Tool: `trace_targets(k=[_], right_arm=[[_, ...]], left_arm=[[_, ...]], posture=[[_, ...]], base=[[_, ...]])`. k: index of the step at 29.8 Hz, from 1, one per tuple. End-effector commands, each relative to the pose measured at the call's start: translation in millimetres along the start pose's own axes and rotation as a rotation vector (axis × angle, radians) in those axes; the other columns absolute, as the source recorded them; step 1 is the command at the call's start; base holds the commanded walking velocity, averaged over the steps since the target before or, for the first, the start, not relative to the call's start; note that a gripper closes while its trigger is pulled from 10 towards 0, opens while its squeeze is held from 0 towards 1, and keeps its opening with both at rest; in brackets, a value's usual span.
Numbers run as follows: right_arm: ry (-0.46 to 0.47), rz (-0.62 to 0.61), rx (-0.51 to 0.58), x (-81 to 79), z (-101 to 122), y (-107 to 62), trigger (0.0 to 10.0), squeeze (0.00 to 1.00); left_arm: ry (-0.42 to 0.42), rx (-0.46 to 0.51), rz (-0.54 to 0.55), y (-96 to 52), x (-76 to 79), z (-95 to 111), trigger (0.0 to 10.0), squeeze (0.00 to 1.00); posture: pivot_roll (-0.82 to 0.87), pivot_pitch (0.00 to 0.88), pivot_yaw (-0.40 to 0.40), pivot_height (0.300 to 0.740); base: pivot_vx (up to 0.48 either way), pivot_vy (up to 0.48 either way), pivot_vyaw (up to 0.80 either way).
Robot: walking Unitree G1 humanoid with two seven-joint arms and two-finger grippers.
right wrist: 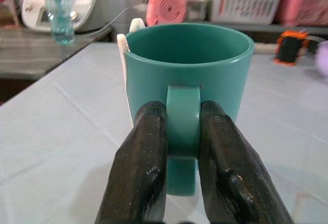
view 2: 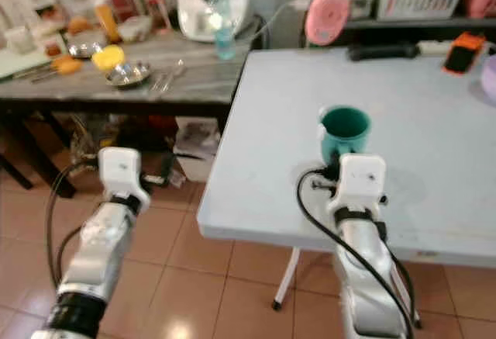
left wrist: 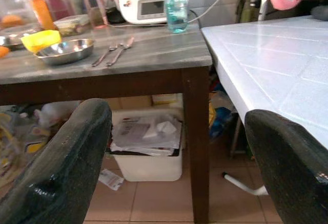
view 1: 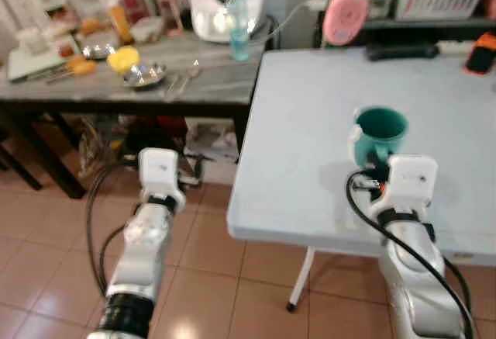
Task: Setting the table
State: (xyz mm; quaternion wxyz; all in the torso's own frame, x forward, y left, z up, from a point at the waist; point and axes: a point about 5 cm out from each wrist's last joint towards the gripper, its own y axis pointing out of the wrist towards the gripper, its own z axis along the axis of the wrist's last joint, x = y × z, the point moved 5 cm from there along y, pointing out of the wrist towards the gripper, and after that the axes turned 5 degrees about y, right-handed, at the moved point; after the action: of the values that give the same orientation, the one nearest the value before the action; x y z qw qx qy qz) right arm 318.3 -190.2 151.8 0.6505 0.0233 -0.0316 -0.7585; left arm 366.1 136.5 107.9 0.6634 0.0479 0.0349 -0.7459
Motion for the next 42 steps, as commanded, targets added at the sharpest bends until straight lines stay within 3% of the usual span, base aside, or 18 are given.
trace_targets(k=[1, 30, 42], right_arm=[[0.016, 0.016, 0.037, -7.5, 10.2, 1.6, 10.0, 0.00], [-0.006, 0.019, 0.042, -5.2, 10.4, 2.0, 10.0, 0.00], [-0.016, 0.025, 0.047, -5.6, 11.6, 3.4, 10.0, 0.00]], left_arm=[[0.020, 0.005, 0.021, 0.5, -11.6, 2.6, 10.0, 0.00], [0.020, 0.007, 0.007, 3.3, -4.8, 1.9, 10.0, 0.00], [0.013, 0.076, -0.094, 2.1, 7.1, 13.4, 10.0, 0.00]], posture=[[-0.12, 0.000, 0.077, 0.740], [-0.12, 0.000, 0.069, 0.740], [-0.12, 0.000, 0.067, 0.740]], base=[[0.000, 0.435, 0.00], [0.000, 0.480, 0.00], [0.000, 0.027, 0.00]])
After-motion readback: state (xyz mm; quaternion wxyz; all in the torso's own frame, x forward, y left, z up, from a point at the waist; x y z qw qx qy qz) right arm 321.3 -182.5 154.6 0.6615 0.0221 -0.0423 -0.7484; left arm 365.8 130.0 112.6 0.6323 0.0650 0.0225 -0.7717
